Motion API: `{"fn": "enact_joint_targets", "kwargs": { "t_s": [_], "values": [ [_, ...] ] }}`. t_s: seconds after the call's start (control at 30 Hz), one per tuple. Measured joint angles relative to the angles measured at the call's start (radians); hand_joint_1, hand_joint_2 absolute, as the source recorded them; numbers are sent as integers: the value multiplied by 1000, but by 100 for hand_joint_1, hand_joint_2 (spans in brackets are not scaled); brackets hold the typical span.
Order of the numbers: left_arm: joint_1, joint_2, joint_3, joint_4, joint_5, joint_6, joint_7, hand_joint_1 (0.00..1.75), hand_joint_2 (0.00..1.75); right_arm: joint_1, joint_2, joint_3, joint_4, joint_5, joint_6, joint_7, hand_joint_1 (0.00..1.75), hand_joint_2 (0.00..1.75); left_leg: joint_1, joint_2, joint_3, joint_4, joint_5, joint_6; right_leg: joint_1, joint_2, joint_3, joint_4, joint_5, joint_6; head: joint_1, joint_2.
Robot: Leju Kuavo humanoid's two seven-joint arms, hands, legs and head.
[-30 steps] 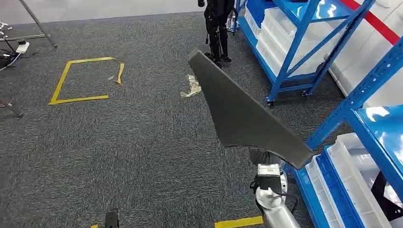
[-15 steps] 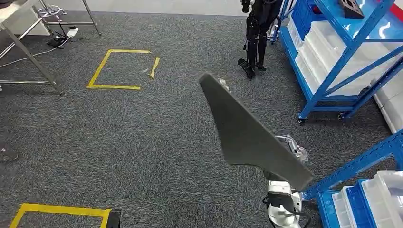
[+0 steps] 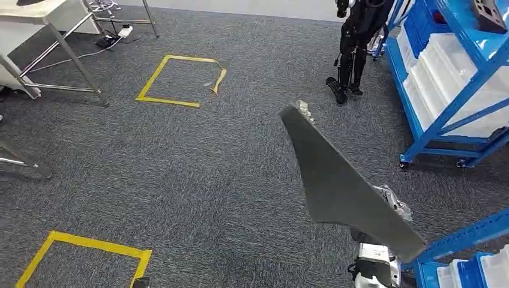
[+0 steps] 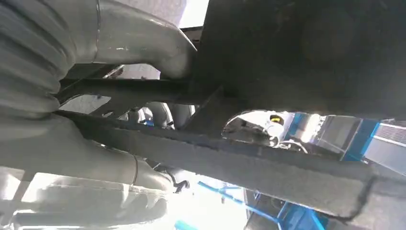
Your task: Take the parts from the cabinet and place them on the table.
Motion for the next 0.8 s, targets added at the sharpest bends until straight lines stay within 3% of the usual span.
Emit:
{"fn": "enact_joint_targets", "kwargs": {
  "t_s": [0.1,0.13,0.2,0.23,0.3,0.33,0.37,0.4,0.43,0.47,0.5,0.53,0.6,0.63,0.67,0.7,0.73,0.77,0.8],
  "values": [
    [15,15,-6,0,1,-3,-14,0,175,4,-3,0,-1,-10,0,-2,175,175,-10,-37,-4,-4,2,11,-8,-30,10,-5,-2,13,-2,0],
    [22,18,-7,0,3,-3,-20,0,175,3,-3,2,-1,-11,0,-2,175,175,2,-50,12,-20,14,19,-5,-21,11,-2,-9,21,-1,0],
    [30,24,-8,0,8,-3,-29,0,175,2,-6,3,-1,-10,0,-2,175,175,7,-69,13,-25,20,27,-12,68,-23,77,-53,16,-1,0],
    [31,27,-8,0,9,-4,-33,0,175,5,-6,6,0,-11,0,-2,175,175,9,-87,11,-25,21,27,-14,88,-70,175,-95,12,1,0],
    [39,32,-10,0,8,-13,-38,0,175,6,-6,13,1,-9,0,-2,175,175,9,-117,9,-24,22,28,-15,95,-140,319,-139,17,1,0],
    [46,34,-11,1,8,-15,-39,0,175,6,-5,17,1,-8,0,-1,175,175,11,-133,11,-24,22,27,-17,95,-147,323,-131,25,1,0],
    [52,35,-12,2,8,-15,-40,0,175,6,-5,21,2,-8,0,-1,175,175,13,-148,12,-23,22,26,-19,95,-128,280,-106,37,1,0],
    [57,37,-13,2,8,-15,-41,0,175,6,-5,21,2,-8,0,-1,175,175,16,-164,14,-22,21,22,-22,99,-90,198,-68,50,1,0],
    [59,38,-13,2,8,-15,-43,0,175,4,-5,23,2,-8,1,-1,175,175,21,-181,14,-17,19,16,-30,120,-39,89,-22,65,1,0],
    [60,41,-12,2,10,-14,-46,0,175,0,-5,27,3,-7,3,0,175,175,21,-195,9,-10,16,7,-43,171,-5,11,0,73,2,0],
    [61,45,-12,2,14,-13,-49,0,175,-5,-3,32,3,-5,5,0,175,175,16,-207,2,1,9,-3,-36,172,1,2,-3,55,1,0],
    [64,48,-12,2,19,-11,-55,0,175,-11,0,39,3,-4,6,0,175,175,17,-214,-2,-3,13,-9,-33,160,2,4,-2,42,1,0],
    [78,55,-12,2,26,-9,-66,0,175,-34,7,54,3,1,21,0,175,175,23,-228,-5,-11,20,-20,-27,147,3,5,2,29,1,0],
    [82,63,-11,2,32,-7,-70,0,175,-48,13,63,3,6,31,3,175,175,25,-229,-6,-7,17,-23,-41,136,3,0,7,21,0,0],
    [84,63,-10,3,35,-5,-72,0,175,-60,18,71,3,10,37,4,175,175,20,-185,-11,8,6,-25,-39,129,5,0,6,18,0,0],
    [82,63,-10,3,37,-4,-73,0,175,-68,25,78,3,14,41,5,175,175,18,-135,-38,61,-29,-30,-37,116,6,0,4,3,-7,0],
    [79,65,-10,3,37,-4,-76,0,175,-72,29,83,3,16,43,5,175,175,20,-110,-80,143,-71,-33,-32,101,6,0,2,0,-7,0],
    [79,65,-10,3,37,-4,-77,0,175,-75,30,86,4,16,43,5,175,175,22,-101,-128,236,-109,-36,-29,84,6,0,0,-3,-7,0],
    [81,65,-10,3,37,-4,-77,0,175,-77,31,87,4,16,43,5,175,175,23,-99,-160,295,-127,-37,-25,70,6,0,-1,-5,-7,0]
  ]
}}
